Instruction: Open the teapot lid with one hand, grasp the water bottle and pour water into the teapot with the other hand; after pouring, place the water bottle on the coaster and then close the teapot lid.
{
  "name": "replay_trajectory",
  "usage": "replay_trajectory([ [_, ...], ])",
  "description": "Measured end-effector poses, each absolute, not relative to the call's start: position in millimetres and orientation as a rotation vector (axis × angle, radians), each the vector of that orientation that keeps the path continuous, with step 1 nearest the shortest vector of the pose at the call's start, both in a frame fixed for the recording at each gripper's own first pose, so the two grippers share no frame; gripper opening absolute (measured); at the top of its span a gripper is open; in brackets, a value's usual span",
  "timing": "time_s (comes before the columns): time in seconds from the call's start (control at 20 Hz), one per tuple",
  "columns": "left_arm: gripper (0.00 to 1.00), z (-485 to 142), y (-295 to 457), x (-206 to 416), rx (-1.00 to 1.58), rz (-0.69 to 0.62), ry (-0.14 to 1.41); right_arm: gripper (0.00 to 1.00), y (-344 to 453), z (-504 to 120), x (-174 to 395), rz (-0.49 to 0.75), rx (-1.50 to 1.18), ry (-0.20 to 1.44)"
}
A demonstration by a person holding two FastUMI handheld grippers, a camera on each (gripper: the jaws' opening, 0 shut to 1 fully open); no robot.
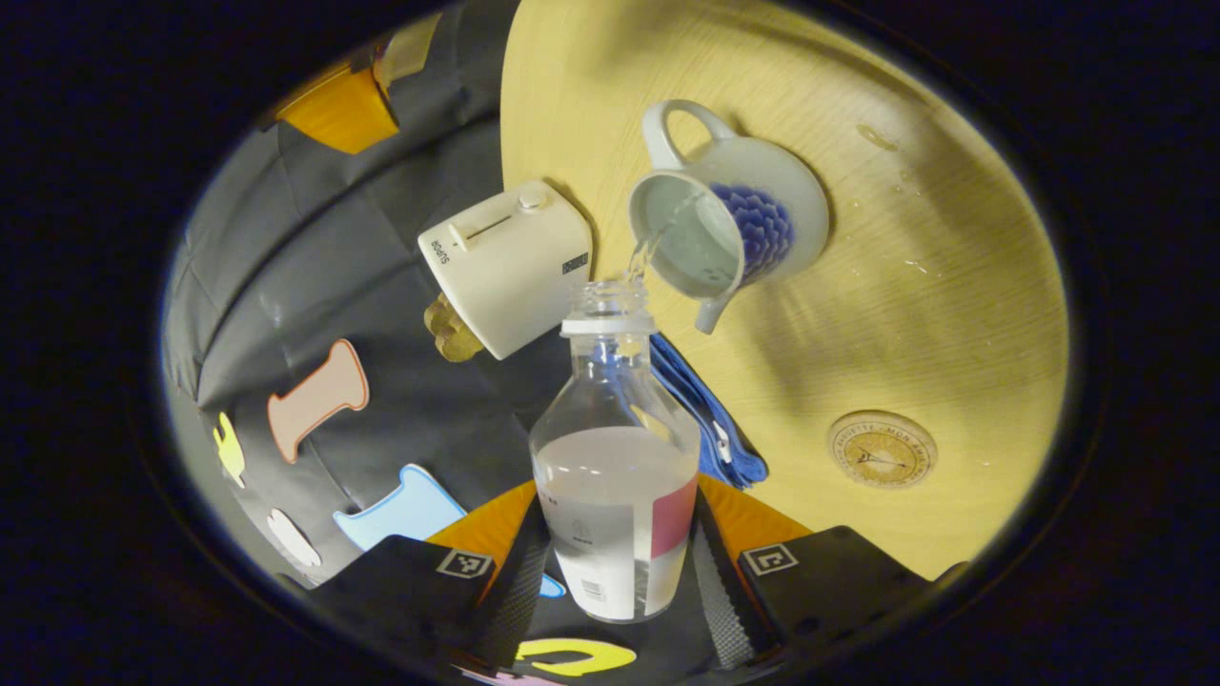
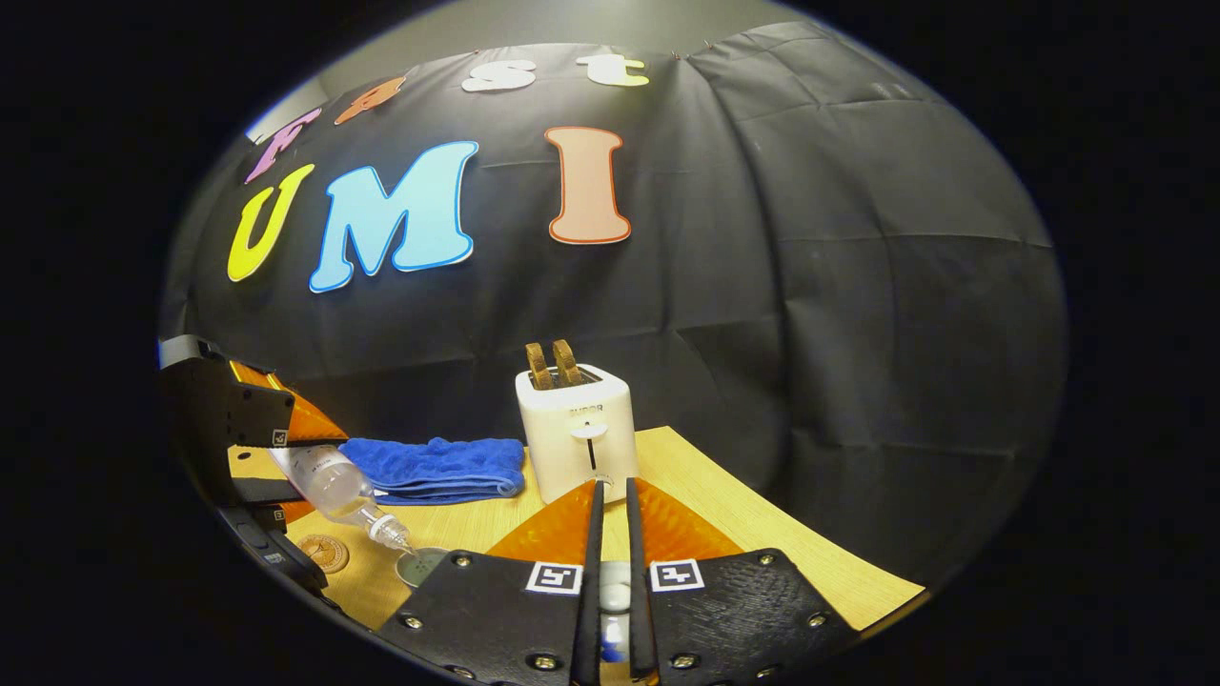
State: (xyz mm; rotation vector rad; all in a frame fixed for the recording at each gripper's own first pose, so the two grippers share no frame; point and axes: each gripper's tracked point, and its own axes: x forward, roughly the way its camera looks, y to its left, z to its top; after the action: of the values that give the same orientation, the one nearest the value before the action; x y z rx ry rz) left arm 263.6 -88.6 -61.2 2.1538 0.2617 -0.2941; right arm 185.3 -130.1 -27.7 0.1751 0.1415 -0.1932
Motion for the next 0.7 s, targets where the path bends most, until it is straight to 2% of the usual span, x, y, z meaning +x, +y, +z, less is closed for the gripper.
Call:
replay_trajectory([
  [0.7,0.85,-51,-105,255,2.295,-0.278,0.235,0.12,-133,-24,183,-0.188,0.195,0.132],
])
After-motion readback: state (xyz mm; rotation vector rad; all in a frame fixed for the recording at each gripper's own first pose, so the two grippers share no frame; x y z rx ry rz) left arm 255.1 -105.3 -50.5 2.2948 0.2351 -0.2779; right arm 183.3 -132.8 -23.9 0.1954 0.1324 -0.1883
